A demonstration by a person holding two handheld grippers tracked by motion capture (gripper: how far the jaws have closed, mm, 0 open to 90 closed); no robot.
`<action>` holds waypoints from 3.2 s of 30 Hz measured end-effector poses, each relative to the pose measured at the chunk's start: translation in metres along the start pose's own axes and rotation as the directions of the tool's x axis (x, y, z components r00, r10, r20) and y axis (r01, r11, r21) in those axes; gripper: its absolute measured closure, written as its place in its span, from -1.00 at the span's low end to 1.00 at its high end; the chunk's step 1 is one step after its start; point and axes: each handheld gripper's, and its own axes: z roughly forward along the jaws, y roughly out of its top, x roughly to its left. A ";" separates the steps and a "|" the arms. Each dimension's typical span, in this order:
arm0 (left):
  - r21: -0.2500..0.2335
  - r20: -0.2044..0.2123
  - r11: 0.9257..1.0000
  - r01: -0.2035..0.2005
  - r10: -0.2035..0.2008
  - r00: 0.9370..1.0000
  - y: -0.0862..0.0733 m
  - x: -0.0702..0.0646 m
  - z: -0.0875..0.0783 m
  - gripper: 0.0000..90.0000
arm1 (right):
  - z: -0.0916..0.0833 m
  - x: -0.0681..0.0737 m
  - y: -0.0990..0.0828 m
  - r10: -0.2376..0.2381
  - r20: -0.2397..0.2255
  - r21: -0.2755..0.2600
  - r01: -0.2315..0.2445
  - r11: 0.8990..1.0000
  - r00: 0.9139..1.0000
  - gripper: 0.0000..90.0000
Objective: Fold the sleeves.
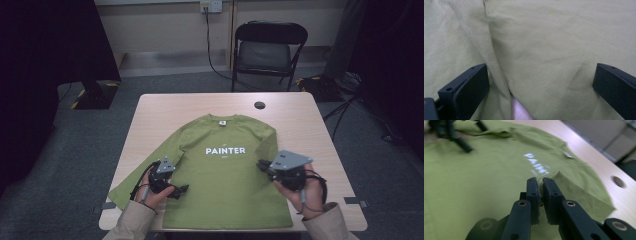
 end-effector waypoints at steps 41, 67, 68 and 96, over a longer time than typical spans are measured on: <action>0.000 0.000 1.000 0.000 0.000 1.000 0.000 0.000 0.000 -1.00 | 0.073 0.090 -0.014 -0.100 -0.385 0.058 0.132 0.990 0.918 0.76; 0.000 0.000 1.000 -0.001 0.001 1.000 0.000 0.000 0.000 -1.00 | 0.079 0.068 -0.041 0.096 -0.343 0.080 -0.073 0.994 0.935 -0.62; 0.001 0.000 1.000 -0.001 0.001 1.000 0.000 0.000 0.000 -1.00 | 0.079 0.067 -0.042 0.106 -0.339 0.079 -0.084 0.993 0.935 -0.68; 0.000 0.000 1.000 -0.001 0.001 1.000 0.000 0.000 0.000 -1.00 | 0.077 0.043 -0.062 0.198 -0.267 0.080 -0.183 0.980 0.943 -0.98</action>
